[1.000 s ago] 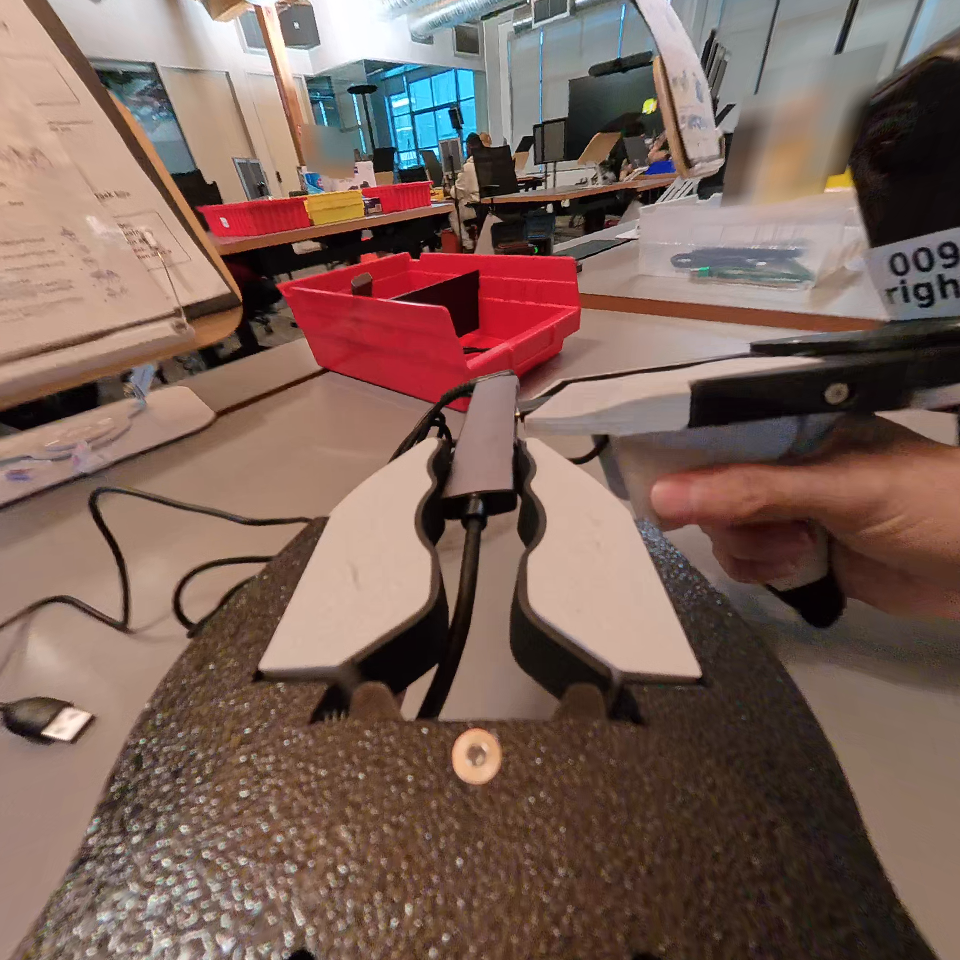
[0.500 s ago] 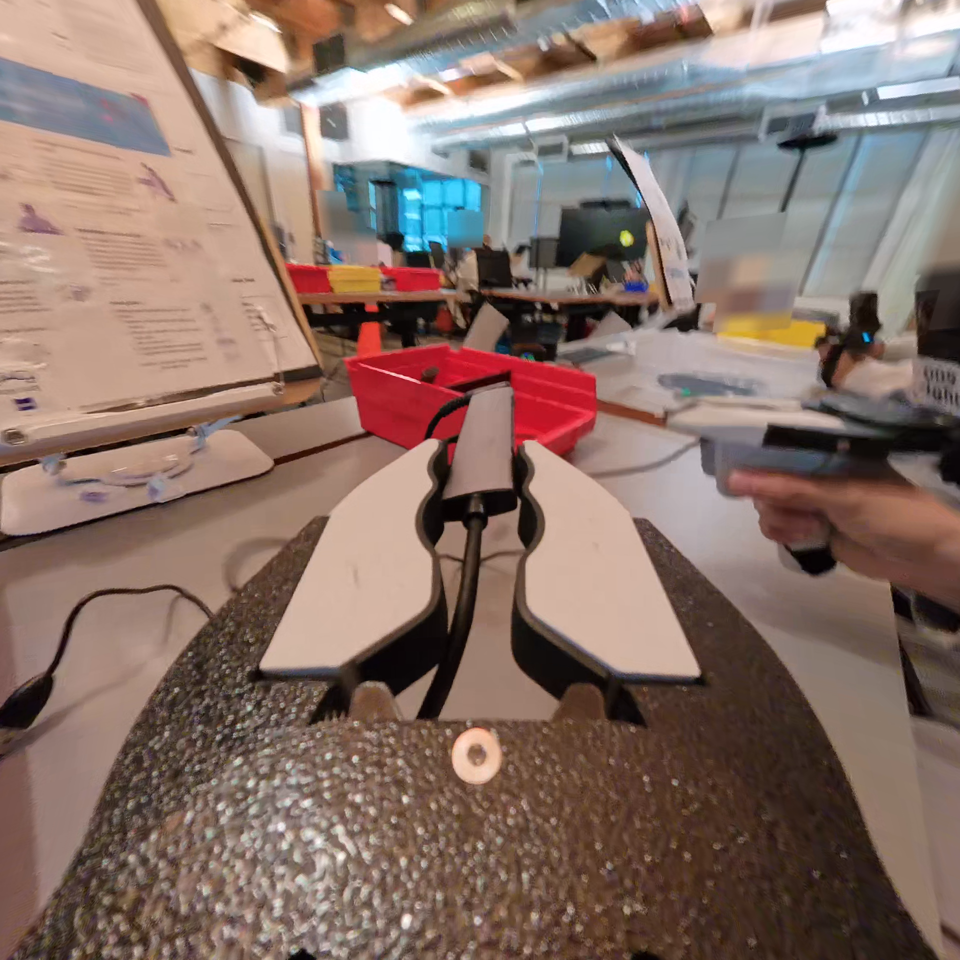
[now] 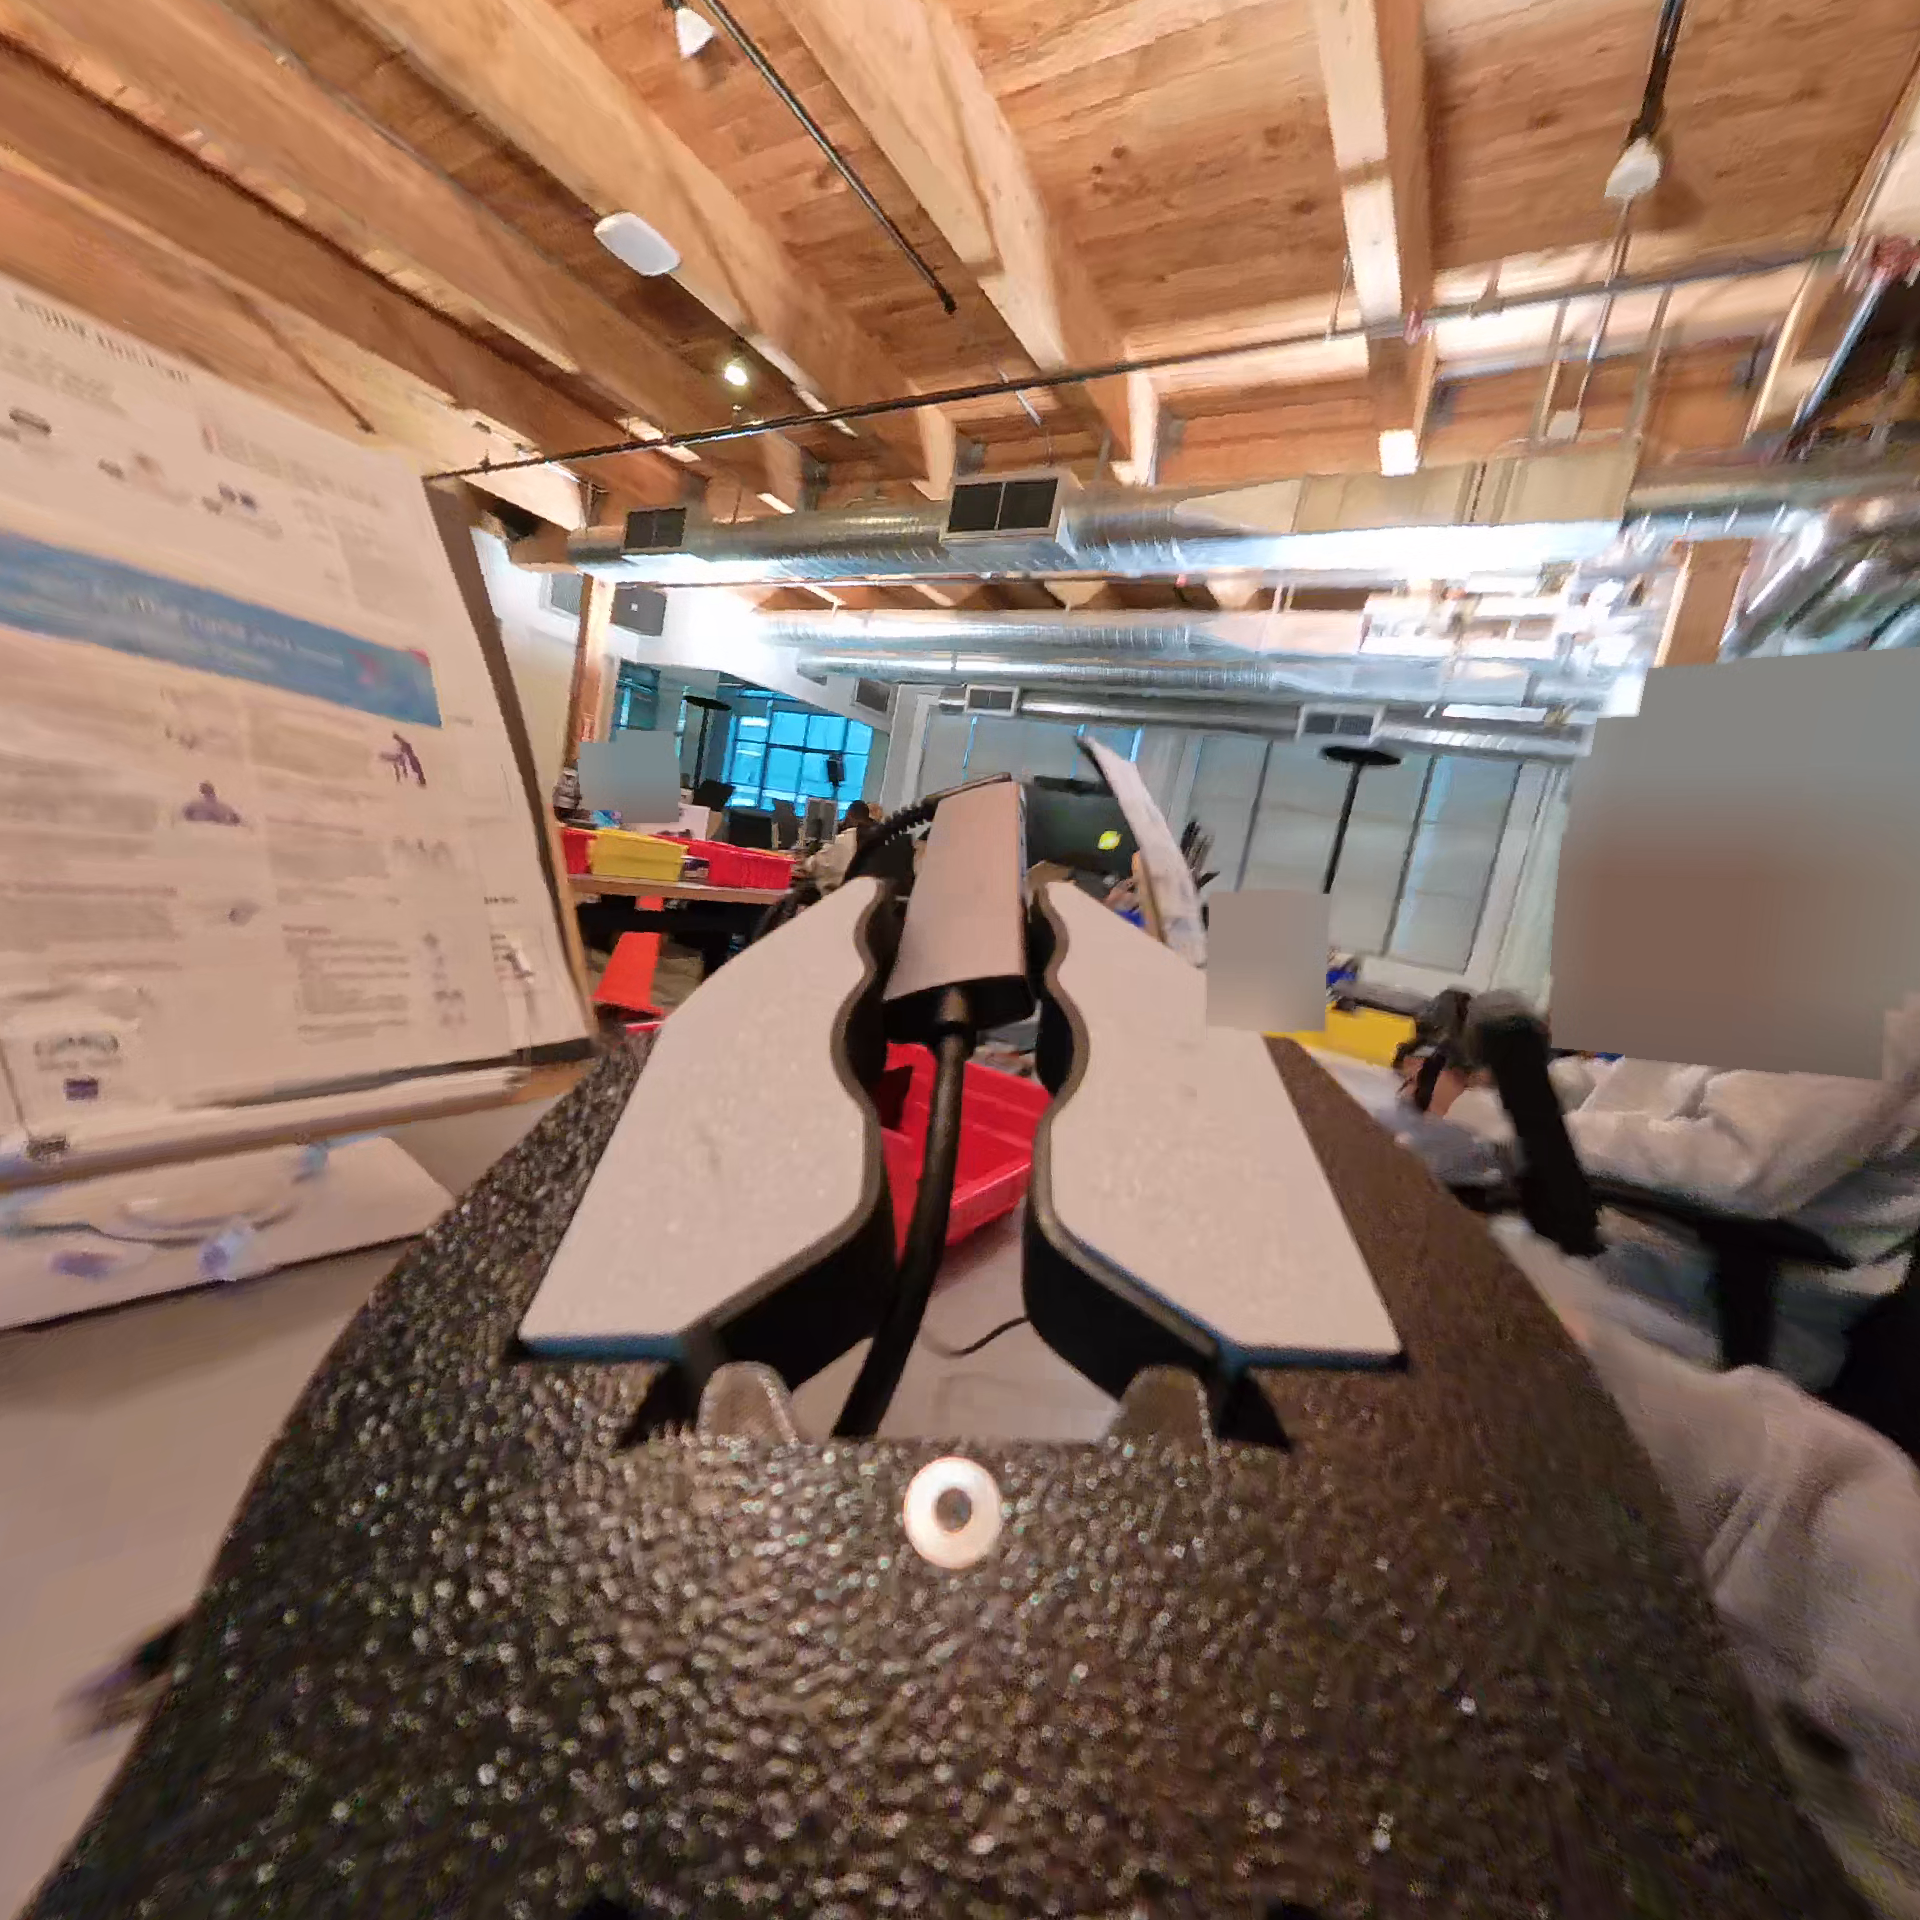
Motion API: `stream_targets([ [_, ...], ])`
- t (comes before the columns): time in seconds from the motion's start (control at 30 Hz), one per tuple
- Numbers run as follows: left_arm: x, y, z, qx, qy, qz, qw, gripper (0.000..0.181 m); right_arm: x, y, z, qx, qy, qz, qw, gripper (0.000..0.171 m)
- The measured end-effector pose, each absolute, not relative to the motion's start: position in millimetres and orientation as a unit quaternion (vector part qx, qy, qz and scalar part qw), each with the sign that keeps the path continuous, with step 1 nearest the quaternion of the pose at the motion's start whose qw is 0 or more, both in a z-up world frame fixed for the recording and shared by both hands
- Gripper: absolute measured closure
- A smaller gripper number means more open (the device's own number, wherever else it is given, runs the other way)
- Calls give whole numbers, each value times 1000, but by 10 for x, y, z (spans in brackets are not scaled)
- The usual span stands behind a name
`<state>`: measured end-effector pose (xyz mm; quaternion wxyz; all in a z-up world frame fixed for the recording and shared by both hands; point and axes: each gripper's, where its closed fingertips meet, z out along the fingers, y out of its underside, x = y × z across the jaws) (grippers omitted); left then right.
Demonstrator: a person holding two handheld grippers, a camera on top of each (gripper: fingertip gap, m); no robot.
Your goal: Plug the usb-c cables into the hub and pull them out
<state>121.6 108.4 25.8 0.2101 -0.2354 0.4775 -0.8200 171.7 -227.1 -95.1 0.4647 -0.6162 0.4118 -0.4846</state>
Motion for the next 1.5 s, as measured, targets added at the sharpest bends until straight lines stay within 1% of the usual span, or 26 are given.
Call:
stream_targets([
  [0.1, 1229, 1102, 233, -230, 514, -782, 269, 158, 1602, -2551, -675, -583, 416, -509, 477, 159],
  [0.17, 1266, 1090, 182, -232, 527, -765, 288, 158, 1514, -2466, -544, -604, 399, -465, 509, 159],
  [0.23, 1317, 1077, 117, -240, 535, -753, 299, 158, 1437, -2249, -587, -659, 375, -402, 514, 159],
  [0.33, 1374, 1029, 26, -251, 544, -745, 294, 158, 1437, -1841, -804, -713, 337, -346, 509, 159],
  [0.4, 1400, 994, -25, -255, 547, -744, 286, 158, 1442, -1454, -1054, -757, 317, -260, 509, 159],
  [0.5, 1437, 952, -97, -260, 555, -741, 273, 158, 1565, -1036, -1353, -797, 282, -216, 488, 159],
  [0.57, 1461, 935, -146, -263, 561, -737, 268, 158, 1605, -801, -1559, -831, 248, -182, 463, 153],
  [0.63, 1478, 925, -182, -265, 565, -734, 266, 158, 1729, -679, -1709, -849, 237, -184, 436, 147],
  [0.7, 1491, 920, -207, -265, 569, -730, 270, 158, 1866, -640, -1839, -855, 267, -175, 408, 141],
  [0.8, 1512, 925, -233, -265, 574, -725, 275, 158, 1946, -558, -1967, -849, 315, -153, 397, 134],
  [0.83, 1517, 928, -238, -265, 574, -724, 275, 158, 1966, -560, -2027, -848, 332, -150, 384, 136],
  [0.9, 1525, 931, -249, -266, 575, -725, 271, 158, 1992, -585, -2142, -853, 349, -153, 357, 148],
  [0.93, 1529, 929, -257, -267, 574, -726, 268, 158, 2011, -597, -2171, -852, 356, -158, 350, 163],
  [0.97, 1531, 924, -266, -267, 574, -727, 265, 158, 2039, -596, -2165, -847, 359, -167, 356, 169],
  [1.03, 1539, 914, -291, -267, 577, -726, 262, 158, 2012, -540, -2132, -845, 350, -153, 373, 169],
  [1.1, 1551, 922, -305, -267, 580, -721, 268, 158, 2008, -501, -1954, -836, 330, -167, 405, 169],
  [1.17, 1565, 953, -306, -268, 580, -718, 276, 158, 1986, -500, -1649, -827, 303, -183, 437, 168],
  [1.3, 1602, 1051, -299, -279, 571, -720, 280, 158, 2027, -736, -774, -790, 270, -240, 496, 168],
  [1.5, 1640, 1101, -330, -291, 568, -719, 276, 158, 2318, -1402, 425, -749, 258, -341, 506, 168],
])
